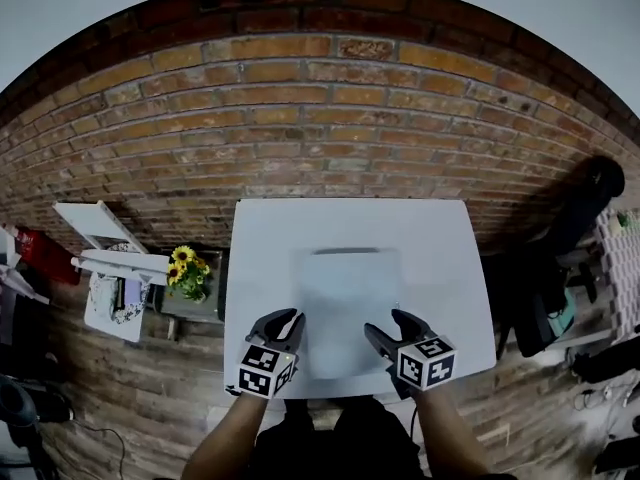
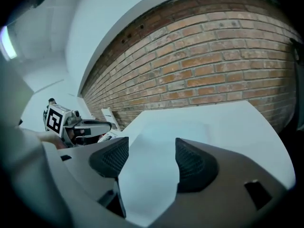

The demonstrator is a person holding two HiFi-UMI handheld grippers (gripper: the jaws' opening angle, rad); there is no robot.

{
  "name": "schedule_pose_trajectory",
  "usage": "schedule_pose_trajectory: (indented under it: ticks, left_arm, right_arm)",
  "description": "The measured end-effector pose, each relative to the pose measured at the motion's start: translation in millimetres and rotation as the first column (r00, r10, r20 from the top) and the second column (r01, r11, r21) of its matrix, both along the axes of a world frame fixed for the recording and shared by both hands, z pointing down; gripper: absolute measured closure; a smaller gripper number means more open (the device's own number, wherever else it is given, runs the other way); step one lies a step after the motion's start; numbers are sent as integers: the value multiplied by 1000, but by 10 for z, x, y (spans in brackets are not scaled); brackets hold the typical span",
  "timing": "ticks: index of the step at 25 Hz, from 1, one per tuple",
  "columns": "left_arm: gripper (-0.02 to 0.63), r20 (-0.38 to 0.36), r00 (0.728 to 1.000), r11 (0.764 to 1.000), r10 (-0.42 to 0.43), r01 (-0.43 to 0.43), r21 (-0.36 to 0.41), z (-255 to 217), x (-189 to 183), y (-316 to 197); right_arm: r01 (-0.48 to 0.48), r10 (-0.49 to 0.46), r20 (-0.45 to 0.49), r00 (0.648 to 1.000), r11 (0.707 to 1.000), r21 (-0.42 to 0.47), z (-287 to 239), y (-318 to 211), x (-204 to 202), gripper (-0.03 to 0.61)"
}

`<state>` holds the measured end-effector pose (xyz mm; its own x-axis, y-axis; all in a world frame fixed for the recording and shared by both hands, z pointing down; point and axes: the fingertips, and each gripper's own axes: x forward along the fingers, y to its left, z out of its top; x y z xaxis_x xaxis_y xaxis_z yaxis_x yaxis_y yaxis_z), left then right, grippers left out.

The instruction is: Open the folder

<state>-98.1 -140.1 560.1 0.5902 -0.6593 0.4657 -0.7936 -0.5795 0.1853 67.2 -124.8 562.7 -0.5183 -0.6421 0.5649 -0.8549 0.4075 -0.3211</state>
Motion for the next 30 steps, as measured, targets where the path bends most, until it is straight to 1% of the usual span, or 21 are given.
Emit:
schedule_pose_trajectory:
  ticks: [2,3,6,9,12,16,23,30]
  left_arm:
    - [480,-13,999,999,47,-48,-24,88,-19,-3]
    - [458,-18,998,997,64,-65,-39,139,-26,5]
    - [432,-27,993,990,116,-118,-81,274,1,34]
    - [393,-34,984,976,173,-176,-128,405,92,49]
    - [348,-33,977,961,210,-212,-177,545,190,81]
    - [297,-30,973,944,229,-230,-239,736,278,124]
    - [262,-17,973,927,230,-224,-300,986,310,112]
    - [255,-49,972,913,229,-231,-336,1041,364,121]
  right_arm:
    - [-51,51,-19,999,999,-10,46,102,-11,252]
    - [-70,70,-30,997,997,-19,77,157,-8,245]
    - [-128,125,-56,991,990,-55,183,312,71,216]
    - [-174,167,-74,983,981,-91,298,390,189,193]
    - [-195,185,-86,979,972,-129,433,435,291,181]
    - [-202,188,-94,978,965,-168,599,433,388,164]
    - [-153,141,-69,988,963,-223,806,305,392,158]
    - [-129,115,-68,991,951,-281,910,273,421,158]
